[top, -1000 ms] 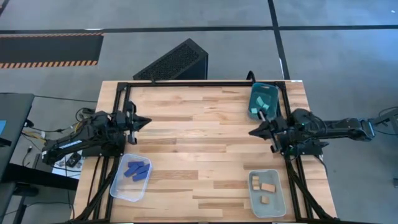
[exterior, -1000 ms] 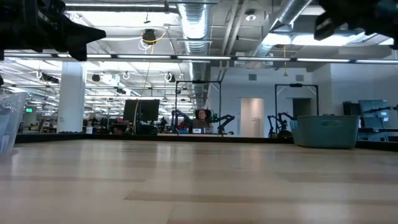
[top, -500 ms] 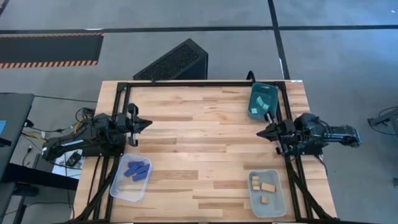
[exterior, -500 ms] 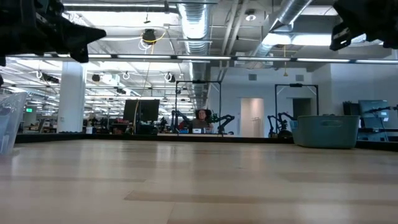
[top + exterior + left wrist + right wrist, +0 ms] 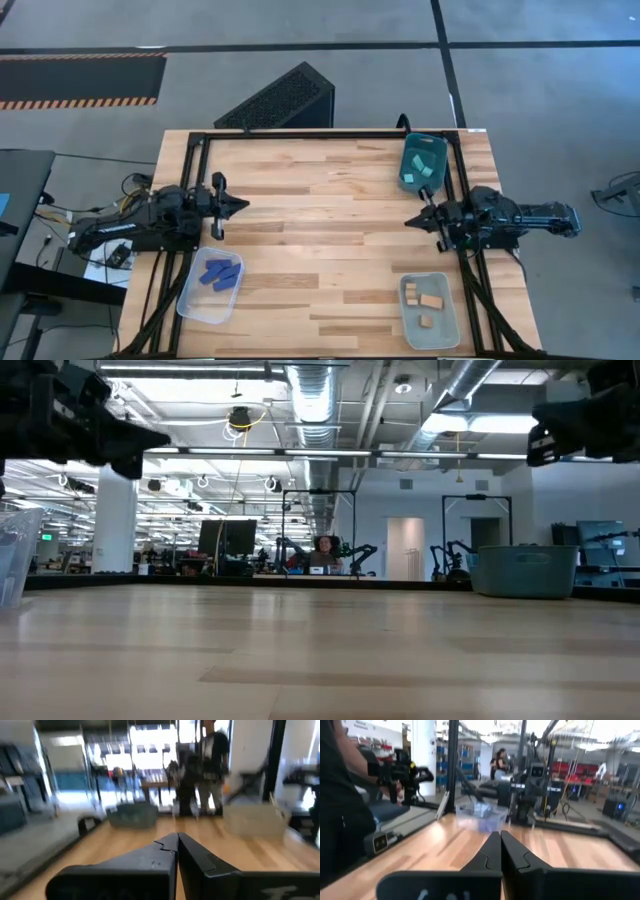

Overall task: Sort & place blocks by color
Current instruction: Return to Home Position

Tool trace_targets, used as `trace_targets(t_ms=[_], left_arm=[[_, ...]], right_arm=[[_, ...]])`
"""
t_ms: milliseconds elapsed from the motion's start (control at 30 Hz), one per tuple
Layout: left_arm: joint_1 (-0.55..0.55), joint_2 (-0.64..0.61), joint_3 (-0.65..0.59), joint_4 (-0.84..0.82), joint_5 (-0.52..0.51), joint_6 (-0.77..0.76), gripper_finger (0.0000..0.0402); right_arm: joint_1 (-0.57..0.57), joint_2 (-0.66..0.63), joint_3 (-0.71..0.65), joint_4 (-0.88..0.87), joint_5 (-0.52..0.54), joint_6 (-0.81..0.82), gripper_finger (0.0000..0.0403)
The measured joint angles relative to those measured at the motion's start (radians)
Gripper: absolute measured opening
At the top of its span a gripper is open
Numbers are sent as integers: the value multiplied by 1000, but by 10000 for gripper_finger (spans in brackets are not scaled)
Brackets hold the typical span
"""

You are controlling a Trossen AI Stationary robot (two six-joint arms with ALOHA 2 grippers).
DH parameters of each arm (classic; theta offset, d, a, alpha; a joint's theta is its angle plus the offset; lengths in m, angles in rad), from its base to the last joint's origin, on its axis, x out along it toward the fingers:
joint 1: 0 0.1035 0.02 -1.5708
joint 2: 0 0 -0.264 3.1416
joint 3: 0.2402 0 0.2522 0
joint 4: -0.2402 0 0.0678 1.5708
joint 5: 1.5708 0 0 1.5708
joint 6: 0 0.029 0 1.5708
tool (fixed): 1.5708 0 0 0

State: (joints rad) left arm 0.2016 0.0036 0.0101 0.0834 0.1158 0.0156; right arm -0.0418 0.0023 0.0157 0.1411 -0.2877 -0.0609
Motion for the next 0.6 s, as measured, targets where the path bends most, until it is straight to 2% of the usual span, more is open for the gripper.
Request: trace_targets(t_ms=[67,300,467,600], left_arm=[[-9,3,0,-43,3,-15,0],[-44,9,-1,-32,2,-35,0],[-70,10,-2,-44,-59,-77,0],[-108,10,-2,-58,-129,-98,0]], right_arm=[[0,1,-7,-31,0,-1,8],[1,0,-7,-42,-5,6,8],[1,0,-8,-62,-84,19,8],[1,0,-8,-64,-100,34,8]])
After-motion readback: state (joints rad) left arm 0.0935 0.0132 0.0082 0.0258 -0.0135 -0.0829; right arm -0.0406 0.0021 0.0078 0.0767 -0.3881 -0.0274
